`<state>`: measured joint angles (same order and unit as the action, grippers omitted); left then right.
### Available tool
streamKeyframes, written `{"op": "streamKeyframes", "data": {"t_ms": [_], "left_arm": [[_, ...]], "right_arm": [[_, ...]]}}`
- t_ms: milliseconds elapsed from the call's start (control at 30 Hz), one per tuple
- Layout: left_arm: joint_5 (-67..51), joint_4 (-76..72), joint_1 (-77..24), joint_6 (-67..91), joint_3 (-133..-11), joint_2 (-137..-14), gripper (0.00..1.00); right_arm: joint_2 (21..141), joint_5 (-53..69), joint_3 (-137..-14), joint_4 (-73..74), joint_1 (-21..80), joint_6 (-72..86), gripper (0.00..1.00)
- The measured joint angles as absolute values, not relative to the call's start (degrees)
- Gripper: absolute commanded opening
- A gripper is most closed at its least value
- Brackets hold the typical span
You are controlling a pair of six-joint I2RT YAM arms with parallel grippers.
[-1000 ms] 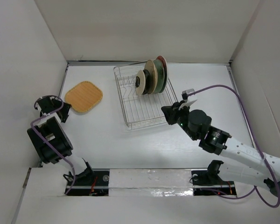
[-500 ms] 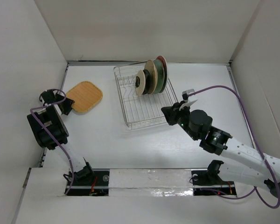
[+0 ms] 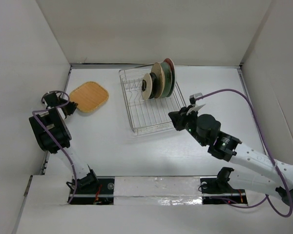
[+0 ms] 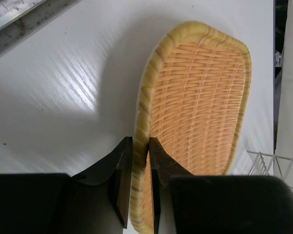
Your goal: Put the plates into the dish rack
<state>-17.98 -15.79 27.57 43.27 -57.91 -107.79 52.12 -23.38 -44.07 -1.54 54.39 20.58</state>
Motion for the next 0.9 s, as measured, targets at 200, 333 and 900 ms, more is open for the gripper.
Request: {"op": "streamKeyframes", "data": {"t_ms": [200,333,900], "left_arm": [[-18.6,-16.5,27.4,43.6,-54.5,-103.3,0.0],[-19.5,-16.8,27.4,44.3,-50.0,-95.5,0.0],[-22.8,-21.6,25.9,52.9,-38.9,-65.5,0.0]], "right_arm": [[52.5,-23.4,-44.1,-1.5,54.4,20.6,0.17],[52.4,-22.8,-44.1,-1.5,54.4,20.8,0.17],[59.9,-13.8,-49.7,-2.7,54.4,22.3,0.68]]}}
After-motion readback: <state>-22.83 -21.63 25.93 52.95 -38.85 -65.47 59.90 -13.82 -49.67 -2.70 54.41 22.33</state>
